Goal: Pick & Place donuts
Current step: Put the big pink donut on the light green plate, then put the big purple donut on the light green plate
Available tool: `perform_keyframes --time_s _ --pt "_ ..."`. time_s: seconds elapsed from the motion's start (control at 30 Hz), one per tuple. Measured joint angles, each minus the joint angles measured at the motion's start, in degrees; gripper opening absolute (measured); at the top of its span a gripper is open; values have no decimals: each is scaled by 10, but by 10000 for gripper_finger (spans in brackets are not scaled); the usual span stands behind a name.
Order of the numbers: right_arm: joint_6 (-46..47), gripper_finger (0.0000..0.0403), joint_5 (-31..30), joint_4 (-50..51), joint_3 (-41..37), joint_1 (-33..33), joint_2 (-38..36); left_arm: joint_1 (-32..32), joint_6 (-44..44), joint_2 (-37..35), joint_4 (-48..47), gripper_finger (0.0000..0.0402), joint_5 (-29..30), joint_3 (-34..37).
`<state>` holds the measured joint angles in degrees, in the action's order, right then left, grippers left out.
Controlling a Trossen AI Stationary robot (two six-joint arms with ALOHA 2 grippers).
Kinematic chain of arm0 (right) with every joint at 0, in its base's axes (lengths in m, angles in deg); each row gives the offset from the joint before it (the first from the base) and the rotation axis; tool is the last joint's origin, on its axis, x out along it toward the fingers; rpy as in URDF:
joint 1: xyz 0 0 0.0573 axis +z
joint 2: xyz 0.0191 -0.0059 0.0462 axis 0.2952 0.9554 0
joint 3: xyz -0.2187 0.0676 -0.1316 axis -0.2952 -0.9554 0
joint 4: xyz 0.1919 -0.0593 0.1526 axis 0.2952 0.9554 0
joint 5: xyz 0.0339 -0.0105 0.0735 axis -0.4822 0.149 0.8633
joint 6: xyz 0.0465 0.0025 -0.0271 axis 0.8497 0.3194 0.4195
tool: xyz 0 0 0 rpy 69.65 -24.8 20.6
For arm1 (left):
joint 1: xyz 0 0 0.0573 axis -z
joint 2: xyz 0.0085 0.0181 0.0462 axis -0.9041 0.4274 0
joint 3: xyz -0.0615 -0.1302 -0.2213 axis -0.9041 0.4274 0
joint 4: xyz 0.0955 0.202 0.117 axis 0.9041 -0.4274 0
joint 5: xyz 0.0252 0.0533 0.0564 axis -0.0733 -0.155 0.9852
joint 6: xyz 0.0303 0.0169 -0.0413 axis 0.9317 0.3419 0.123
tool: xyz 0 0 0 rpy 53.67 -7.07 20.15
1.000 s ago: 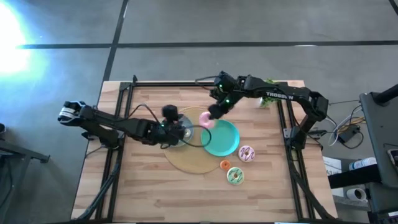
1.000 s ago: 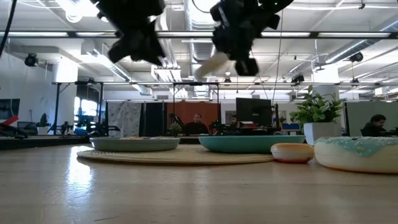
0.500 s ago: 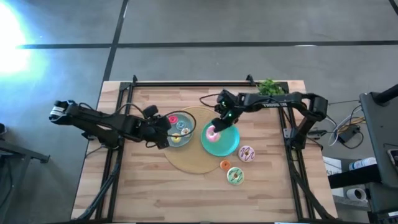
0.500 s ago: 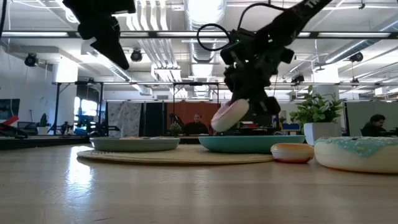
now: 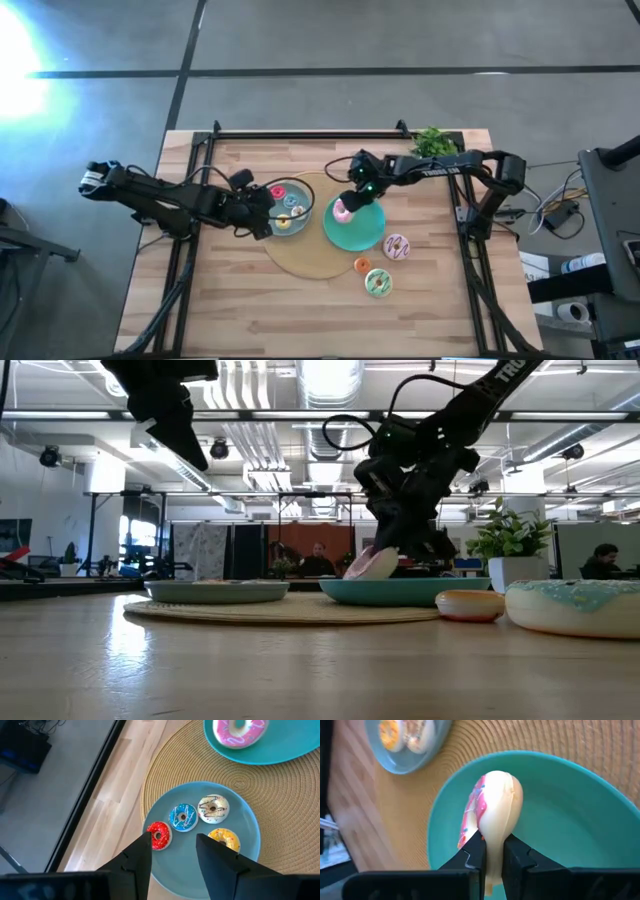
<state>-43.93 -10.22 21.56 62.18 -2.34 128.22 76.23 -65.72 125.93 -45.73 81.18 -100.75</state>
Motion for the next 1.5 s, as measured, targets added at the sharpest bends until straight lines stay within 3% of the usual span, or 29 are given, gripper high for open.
perform_keyframes --time_s 0.2,0.5,0.7,0.97,1.1,1.2,1.5 --pt "-38 43 -39 51 8 0 0 0 -7 0 0 128 1 0" --pt "-89 151 -46 97 27 1 0 0 -12 0 0 128 1 0" --pt "-174 205 -151 237 83 7 -2 0 -12 0 0 128 1 0" --pt "-302 217 -225 459 170 37 -18 0 -14 0 -9 128 1 1" --pt "-330 216 -179 501 107 51 -49 0 -24 0 -14 128 1 11" --pt "-311 216 -123 471 26 49 -97 3 -40 0 -13 128 0 26" --pt "-223 216 -103 348 -133 50 -243 6 -51 0 10 129 0 56"
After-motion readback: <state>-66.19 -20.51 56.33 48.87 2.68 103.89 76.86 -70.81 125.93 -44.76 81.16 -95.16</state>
